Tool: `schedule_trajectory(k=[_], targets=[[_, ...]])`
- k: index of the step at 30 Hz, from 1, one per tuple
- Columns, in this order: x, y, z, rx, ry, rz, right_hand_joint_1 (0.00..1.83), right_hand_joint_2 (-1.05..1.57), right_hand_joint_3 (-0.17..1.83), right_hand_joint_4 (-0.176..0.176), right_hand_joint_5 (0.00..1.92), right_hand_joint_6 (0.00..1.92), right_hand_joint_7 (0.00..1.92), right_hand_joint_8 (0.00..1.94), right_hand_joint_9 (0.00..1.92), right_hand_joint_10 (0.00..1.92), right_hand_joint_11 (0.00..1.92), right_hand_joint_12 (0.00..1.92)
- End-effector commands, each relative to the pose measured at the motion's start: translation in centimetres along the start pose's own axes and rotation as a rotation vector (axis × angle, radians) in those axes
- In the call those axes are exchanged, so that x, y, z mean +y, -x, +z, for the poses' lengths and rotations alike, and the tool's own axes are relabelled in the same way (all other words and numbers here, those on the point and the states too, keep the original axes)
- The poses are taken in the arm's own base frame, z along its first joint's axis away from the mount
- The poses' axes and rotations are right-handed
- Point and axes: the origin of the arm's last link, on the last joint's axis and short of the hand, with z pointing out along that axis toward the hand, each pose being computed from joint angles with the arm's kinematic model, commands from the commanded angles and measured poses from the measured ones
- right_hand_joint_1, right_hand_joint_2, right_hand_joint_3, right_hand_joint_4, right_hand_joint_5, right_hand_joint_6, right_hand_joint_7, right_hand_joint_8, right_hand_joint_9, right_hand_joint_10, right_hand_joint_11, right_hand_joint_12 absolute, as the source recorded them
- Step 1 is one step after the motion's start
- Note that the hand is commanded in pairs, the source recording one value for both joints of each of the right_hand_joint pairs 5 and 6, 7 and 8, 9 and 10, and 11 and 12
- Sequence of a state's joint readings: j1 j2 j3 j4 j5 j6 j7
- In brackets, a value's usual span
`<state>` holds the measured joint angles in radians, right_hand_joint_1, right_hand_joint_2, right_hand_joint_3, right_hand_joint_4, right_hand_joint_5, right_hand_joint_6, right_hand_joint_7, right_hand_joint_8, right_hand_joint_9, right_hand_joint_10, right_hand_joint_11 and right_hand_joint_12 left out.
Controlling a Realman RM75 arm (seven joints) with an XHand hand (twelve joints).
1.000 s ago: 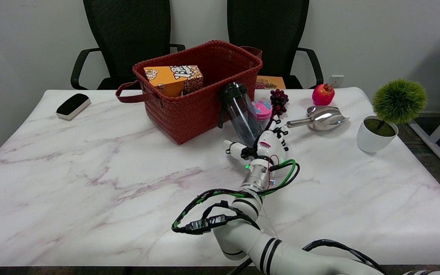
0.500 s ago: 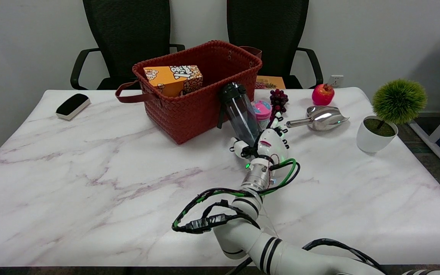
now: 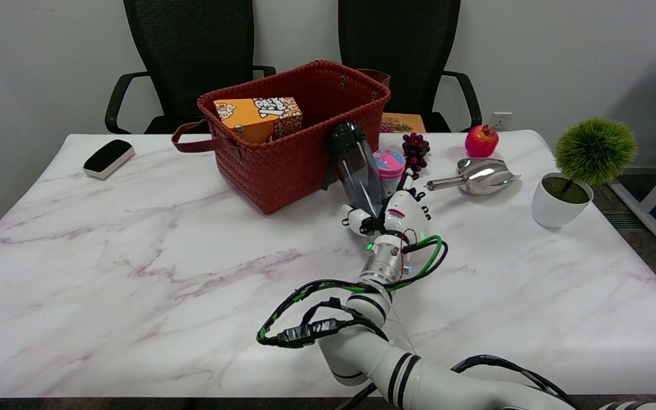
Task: Pick up the black water bottle.
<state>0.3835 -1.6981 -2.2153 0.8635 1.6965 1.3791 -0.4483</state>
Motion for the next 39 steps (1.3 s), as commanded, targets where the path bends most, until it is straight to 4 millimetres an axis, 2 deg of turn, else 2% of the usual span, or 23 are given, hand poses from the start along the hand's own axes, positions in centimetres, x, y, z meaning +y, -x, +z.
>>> schedule_trajectory(k=[1, 6, 9, 21, 39], targets=[[-0.1, -0.2, 0.3, 0.005, -0.001, 0.004, 1.15, 0.83, 0.01, 0.000, 0.17, 0.17, 0.98, 0.98, 0.33, 0.33, 1.48, 1.48], [-0.1, -0.2, 0.3, 0.008, 0.003, 0.004, 1.17, 0.88, -0.06, 0.000, 0.20, 0.20, 1.05, 1.05, 0.43, 0.43, 1.53, 1.53], [0.0, -0.2, 0.3, 0.009, 0.006, 0.005, 1.17, 0.94, -0.10, 0.000, 0.32, 0.32, 1.15, 1.15, 0.62, 0.62, 1.56, 1.56], [0.3, -0.5, 0.3, 0.028, 0.008, -0.002, 1.12, 1.13, -0.02, 0.000, 0.73, 0.73, 1.33, 1.33, 0.85, 0.85, 1.60, 1.60], [0.5, -1.5, 0.0, 0.093, -0.015, -0.025, 1.07, 1.31, 0.09, 0.000, 0.80, 0.80, 1.44, 1.44, 1.00, 1.00, 1.64, 1.64]])
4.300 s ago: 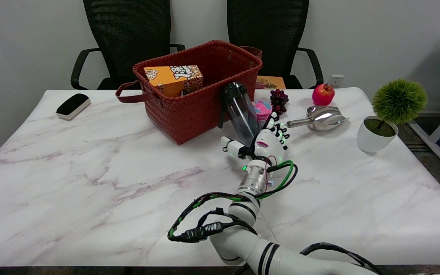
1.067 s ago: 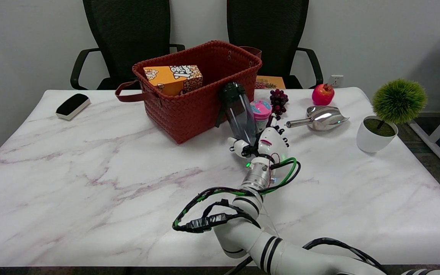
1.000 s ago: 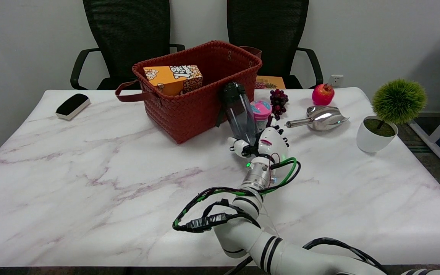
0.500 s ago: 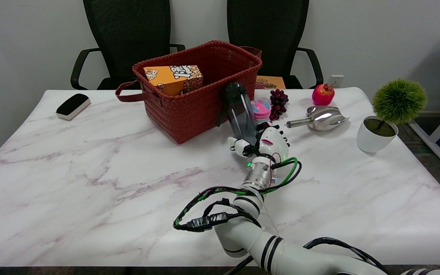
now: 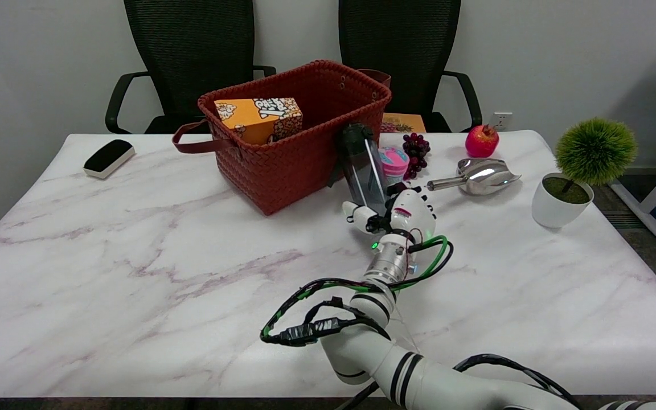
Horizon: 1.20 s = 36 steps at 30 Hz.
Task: Pick up the black water bottle.
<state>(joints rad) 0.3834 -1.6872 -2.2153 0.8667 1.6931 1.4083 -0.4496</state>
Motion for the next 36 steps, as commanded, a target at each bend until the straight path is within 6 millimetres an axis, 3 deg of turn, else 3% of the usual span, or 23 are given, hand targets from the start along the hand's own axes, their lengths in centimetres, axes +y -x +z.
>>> schedule_trajectory(k=[1, 18, 36], targets=[[0.2, -0.9, -0.3, 0.059, -0.023, -0.018, 1.07, 1.31, 0.10, 0.000, 0.80, 0.80, 1.45, 1.45, 1.01, 1.01, 1.64, 1.64], [0.4, -2.3, -0.9, 0.095, -0.080, -0.002, 1.08, 1.29, 0.12, 0.000, 0.76, 0.76, 1.47, 1.47, 1.02, 1.02, 1.61, 1.61], [0.6, -6.0, -2.1, 0.208, -0.186, -0.013, 1.12, 1.21, 0.14, 0.000, 0.71, 0.71, 1.43, 1.43, 0.98, 0.98, 1.60, 1.60]])
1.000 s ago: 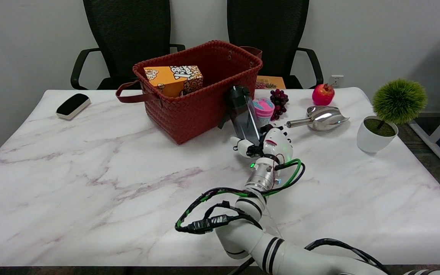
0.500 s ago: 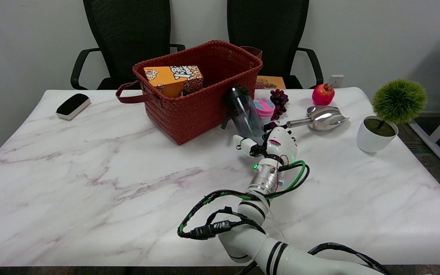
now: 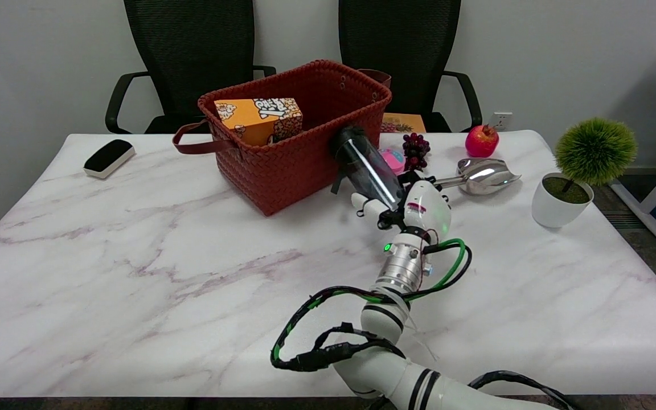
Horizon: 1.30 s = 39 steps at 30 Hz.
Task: Pick up the black water bottle.
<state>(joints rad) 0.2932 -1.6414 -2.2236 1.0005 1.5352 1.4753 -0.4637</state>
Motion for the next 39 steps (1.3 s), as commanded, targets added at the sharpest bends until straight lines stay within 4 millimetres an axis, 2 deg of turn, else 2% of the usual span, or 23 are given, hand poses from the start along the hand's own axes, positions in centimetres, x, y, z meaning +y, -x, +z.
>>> schedule_trajectory(k=[1, 12, 21, 27, 35, 39], targets=[[0.6, -3.4, -0.8, 0.100, -0.080, -0.017, 1.12, 1.21, 0.14, 0.000, 0.71, 0.71, 1.43, 1.43, 0.98, 0.98, 1.60, 1.60], [2.5, -6.1, -0.9, 0.176, -0.099, -0.025, 1.14, 1.16, 0.16, 0.000, 0.67, 0.67, 1.41, 1.41, 0.96, 0.96, 1.57, 1.57], [2.3, -7.7, -0.3, 0.206, -0.171, -0.006, 1.15, 1.12, 0.18, 0.000, 0.65, 0.65, 1.39, 1.39, 0.95, 0.95, 1.55, 1.55], [2.1, -8.2, -0.2, 0.210, -0.213, 0.016, 1.16, 1.09, 0.21, 0.000, 0.63, 0.63, 1.38, 1.38, 0.94, 0.94, 1.52, 1.52], [2.6, -8.2, 0.1, 0.158, -0.303, 0.173, 1.18, 1.02, 0.26, 0.000, 0.62, 0.62, 1.36, 1.36, 0.92, 0.92, 1.49, 1.49], [2.5, -8.4, -0.1, 0.156, -0.335, 0.184, 1.19, 1.01, 0.26, 0.000, 0.62, 0.62, 1.36, 1.36, 0.93, 0.93, 1.50, 1.50]])
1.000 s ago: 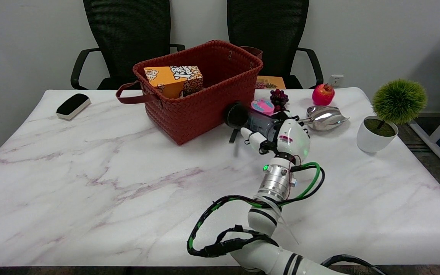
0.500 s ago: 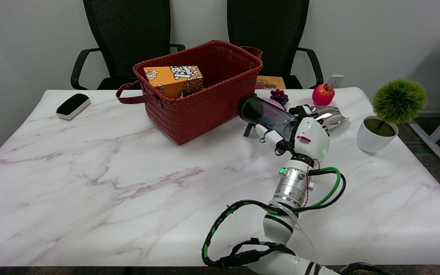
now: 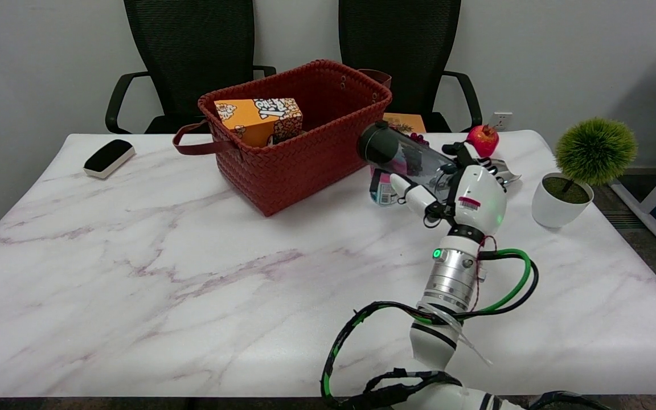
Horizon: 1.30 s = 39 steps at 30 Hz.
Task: Pick up the black water bottle.
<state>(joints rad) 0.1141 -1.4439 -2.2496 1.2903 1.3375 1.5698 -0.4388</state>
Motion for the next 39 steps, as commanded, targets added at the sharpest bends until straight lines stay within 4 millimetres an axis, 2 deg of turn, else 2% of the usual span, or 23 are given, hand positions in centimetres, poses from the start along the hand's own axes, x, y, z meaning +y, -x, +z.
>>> schedule_trajectory(k=[1, 10, 17, 26, 32, 36, 39], targets=[[0.2, -1.2, 0.1, -0.016, -0.146, 0.164, 1.19, 1.01, 0.26, 0.000, 0.62, 0.62, 1.36, 1.36, 0.93, 0.93, 1.51, 1.51], [-1.2, -1.6, -0.1, -0.014, -0.222, 0.190, 1.20, 1.00, 0.26, 0.000, 0.61, 0.61, 1.35, 1.35, 0.93, 0.93, 1.50, 1.50], [-3.2, -1.5, 1.4, -0.039, -0.294, 0.217, 1.22, 0.95, 0.29, 0.000, 0.59, 0.59, 1.32, 1.32, 0.90, 0.90, 1.48, 1.48], [-5.9, -1.4, 5.1, -0.052, -0.411, 0.290, 1.18, 0.83, 0.37, 0.000, 0.54, 0.54, 1.29, 1.29, 0.85, 0.85, 1.39, 1.39], [-4.9, -0.7, 8.6, -0.152, -0.418, 0.560, 1.17, 0.59, 0.51, 0.000, 0.36, 0.36, 1.17, 1.17, 0.71, 0.71, 1.18, 1.18], [-4.0, 0.8, 10.7, -0.233, -0.387, 0.695, 1.17, 0.57, 0.47, 0.000, 0.32, 0.32, 1.16, 1.16, 0.70, 0.70, 1.19, 1.19], [-4.6, 1.8, 11.7, -0.258, -0.378, 0.721, 1.16, 0.61, 0.43, 0.000, 0.36, 0.36, 1.19, 1.19, 0.75, 0.75, 1.23, 1.23]])
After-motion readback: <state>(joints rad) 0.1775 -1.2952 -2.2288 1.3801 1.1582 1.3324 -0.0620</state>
